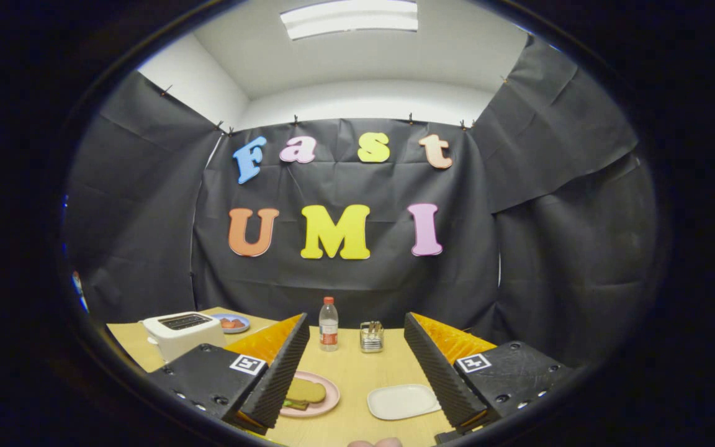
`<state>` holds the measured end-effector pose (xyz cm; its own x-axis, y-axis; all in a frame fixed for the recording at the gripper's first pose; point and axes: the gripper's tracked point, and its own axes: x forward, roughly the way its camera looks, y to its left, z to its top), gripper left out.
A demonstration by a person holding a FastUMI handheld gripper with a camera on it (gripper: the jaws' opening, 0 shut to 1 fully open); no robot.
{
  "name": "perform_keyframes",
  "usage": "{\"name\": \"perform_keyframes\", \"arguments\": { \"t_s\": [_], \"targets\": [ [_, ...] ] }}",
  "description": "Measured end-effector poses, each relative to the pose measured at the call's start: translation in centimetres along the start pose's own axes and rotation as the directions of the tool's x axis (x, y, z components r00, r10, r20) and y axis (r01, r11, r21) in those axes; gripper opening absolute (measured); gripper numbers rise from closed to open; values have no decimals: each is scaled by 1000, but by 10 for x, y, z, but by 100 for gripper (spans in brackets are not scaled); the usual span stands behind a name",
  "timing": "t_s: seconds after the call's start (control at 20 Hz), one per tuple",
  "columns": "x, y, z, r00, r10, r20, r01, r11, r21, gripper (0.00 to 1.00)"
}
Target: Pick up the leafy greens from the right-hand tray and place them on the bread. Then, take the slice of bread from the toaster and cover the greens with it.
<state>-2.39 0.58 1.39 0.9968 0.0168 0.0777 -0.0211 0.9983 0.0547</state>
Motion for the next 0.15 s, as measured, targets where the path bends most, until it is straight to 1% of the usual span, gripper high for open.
{"name": "perform_keyframes", "arguments": {
  "t_s": [0.15],
  "targets": [
    [-1,0,-1,1000,0,2,0,1000,-1,95]
  ]
}}
